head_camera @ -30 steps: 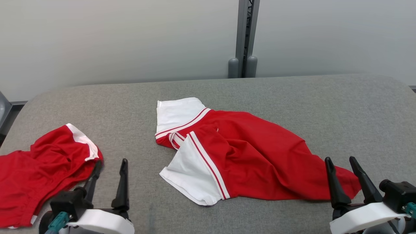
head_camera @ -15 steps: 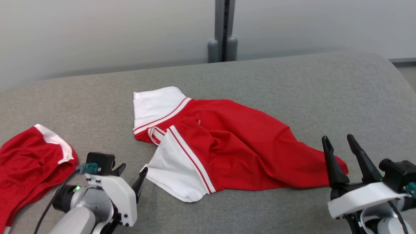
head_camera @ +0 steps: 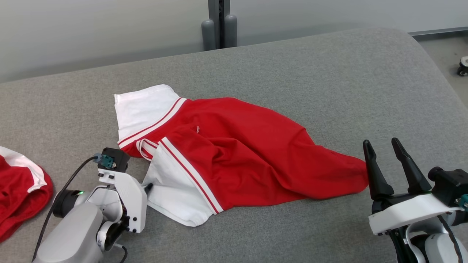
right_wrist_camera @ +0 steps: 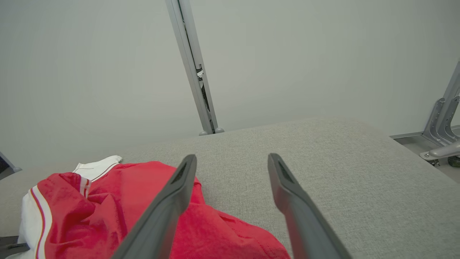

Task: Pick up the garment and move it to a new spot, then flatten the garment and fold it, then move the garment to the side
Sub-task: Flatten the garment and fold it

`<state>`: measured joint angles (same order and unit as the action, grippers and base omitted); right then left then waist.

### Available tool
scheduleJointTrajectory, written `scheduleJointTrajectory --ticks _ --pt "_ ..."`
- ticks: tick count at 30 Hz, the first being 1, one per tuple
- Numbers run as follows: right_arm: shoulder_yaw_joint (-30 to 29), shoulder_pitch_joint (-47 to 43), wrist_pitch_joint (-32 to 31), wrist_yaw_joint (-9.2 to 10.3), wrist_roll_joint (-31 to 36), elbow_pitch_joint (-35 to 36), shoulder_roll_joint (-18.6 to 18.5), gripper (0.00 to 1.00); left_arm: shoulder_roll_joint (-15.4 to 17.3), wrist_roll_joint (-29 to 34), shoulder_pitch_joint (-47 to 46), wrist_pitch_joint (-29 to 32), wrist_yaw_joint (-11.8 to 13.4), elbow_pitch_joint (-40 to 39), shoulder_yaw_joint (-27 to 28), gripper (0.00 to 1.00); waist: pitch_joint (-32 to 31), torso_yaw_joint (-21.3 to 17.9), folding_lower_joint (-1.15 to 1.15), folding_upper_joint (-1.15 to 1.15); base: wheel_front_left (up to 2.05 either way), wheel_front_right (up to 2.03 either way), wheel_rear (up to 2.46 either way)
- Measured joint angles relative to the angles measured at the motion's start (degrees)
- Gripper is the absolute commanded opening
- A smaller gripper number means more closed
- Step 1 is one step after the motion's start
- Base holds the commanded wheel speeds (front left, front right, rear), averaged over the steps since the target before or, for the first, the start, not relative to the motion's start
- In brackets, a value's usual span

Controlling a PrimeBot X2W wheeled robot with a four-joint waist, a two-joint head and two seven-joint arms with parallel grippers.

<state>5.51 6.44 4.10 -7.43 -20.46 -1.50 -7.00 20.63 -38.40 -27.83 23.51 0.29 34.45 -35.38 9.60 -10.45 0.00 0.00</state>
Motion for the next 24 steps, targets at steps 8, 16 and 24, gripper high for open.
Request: scheduleJointTrajectory --ticks 8,16,24 --pt "-0.7 -1.1 -0.2 0.00 0.2 -0.8 -0.2 1.00 -1.7 -0.5 0.4 -0.8 -1.7 1.5 -1.2 0.00 -2.1 1.5 0.00 0.00 0.00 0.00 0.00" --pt "-2.2 -2.9 -1.2 0.00 -0.2 -0.8 -0.9 1.00 -0.2 -1.5 5.9 2.0 1.1 -6.7 -1.7 0.00 -5.2 6.2 0.00 0.00 0.00 0.00 0.00" --pt "-4.2 -4.4 -1.8 0.00 -0.3 -0.4 -1.3 1.00 4.9 -4.7 15.6 9.0 6.5 -22.4 -1.0 0.00 -7.5 10.9 0.00 0.00 0.00 0.00 0.00"
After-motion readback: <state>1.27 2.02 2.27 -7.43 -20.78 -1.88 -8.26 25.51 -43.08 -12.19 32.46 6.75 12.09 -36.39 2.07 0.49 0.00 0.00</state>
